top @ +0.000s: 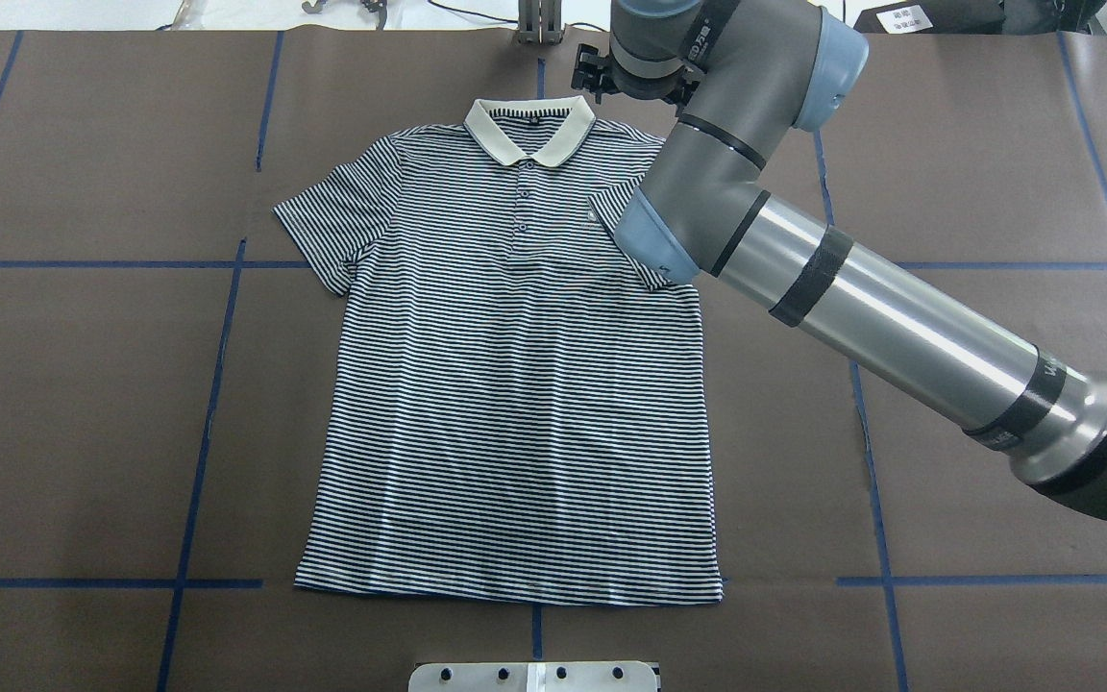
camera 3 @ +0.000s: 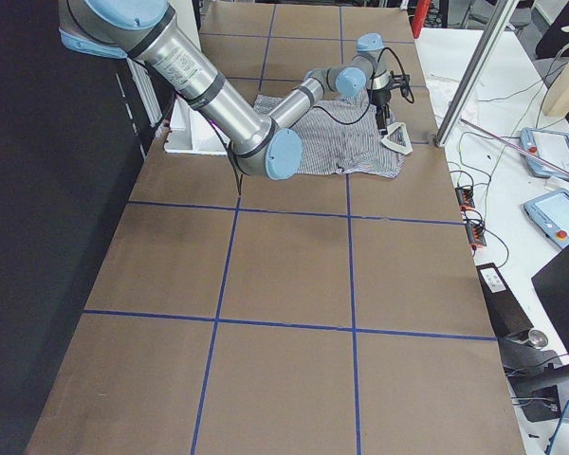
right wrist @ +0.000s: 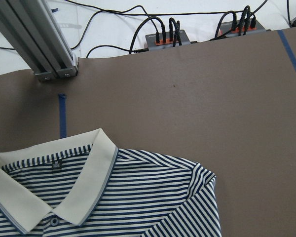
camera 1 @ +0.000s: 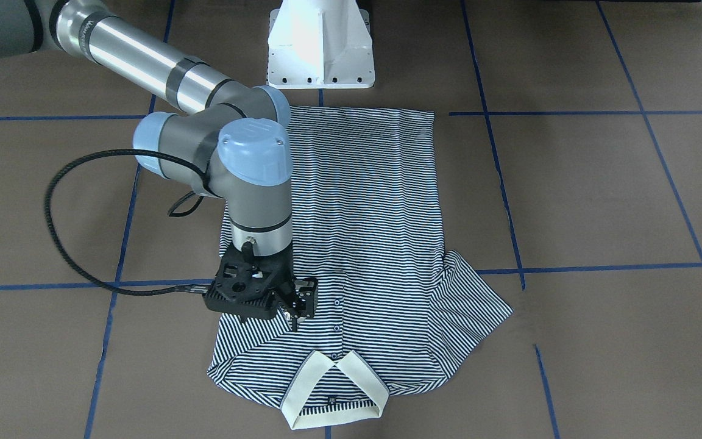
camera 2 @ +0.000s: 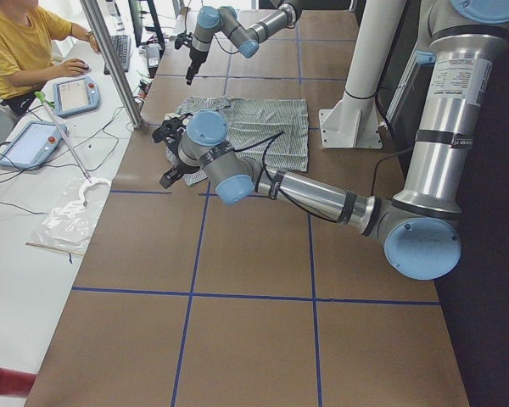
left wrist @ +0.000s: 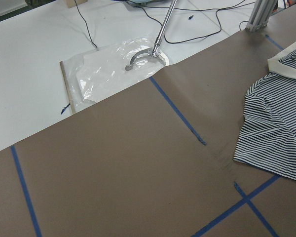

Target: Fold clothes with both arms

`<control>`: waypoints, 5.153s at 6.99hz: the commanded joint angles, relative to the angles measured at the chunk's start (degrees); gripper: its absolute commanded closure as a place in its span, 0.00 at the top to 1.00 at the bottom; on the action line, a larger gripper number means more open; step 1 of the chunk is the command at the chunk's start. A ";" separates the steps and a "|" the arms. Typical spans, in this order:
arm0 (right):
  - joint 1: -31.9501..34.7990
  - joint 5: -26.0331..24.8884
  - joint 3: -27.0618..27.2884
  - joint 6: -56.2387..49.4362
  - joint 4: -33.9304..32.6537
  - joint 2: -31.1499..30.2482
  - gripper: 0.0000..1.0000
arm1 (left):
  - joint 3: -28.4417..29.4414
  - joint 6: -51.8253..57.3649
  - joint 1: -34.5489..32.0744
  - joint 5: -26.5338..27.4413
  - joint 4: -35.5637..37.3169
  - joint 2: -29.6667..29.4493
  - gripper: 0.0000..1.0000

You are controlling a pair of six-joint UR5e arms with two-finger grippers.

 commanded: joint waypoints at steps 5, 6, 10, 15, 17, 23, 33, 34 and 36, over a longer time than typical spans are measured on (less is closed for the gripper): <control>17.09 20.52 17.28 -28.55 1.07 -22.30 1.00 | 13.46 -44.13 22.85 27.88 -2.12 -14.01 0.70; 17.55 20.54 20.34 -28.75 1.07 -25.21 1.00 | 16.81 -44.84 24.25 32.26 -2.30 -15.77 0.70; 17.56 20.45 22.13 -28.05 1.07 -27.17 1.00 | 25.27 -46.43 31.03 38.45 -6.78 -18.69 0.60; 17.56 20.37 22.13 -28.05 1.07 -27.44 1.00 | 27.04 -46.43 32.88 38.46 -6.96 -19.48 0.57; 17.56 20.28 22.04 -28.05 1.07 -27.44 1.00 | 27.04 -46.43 32.88 38.46 -7.04 -19.39 0.39; 17.56 20.37 22.04 -28.23 1.07 -27.52 1.00 | 27.39 -46.43 33.50 40.39 -6.96 -19.48 0.35; 17.56 20.28 22.13 -27.97 1.07 -27.70 1.00 | 15.56 -51.74 34.81 40.21 8.96 -22.80 0.00; 17.56 20.19 22.22 -27.97 1.07 -27.79 1.00 | 15.43 -55.54 37.51 40.39 17.30 -27.95 0.00; 17.47 20.19 22.31 -27.88 1.07 -28.05 1.00 | 24.85 -60.40 40.96 41.61 25.99 -40.68 0.00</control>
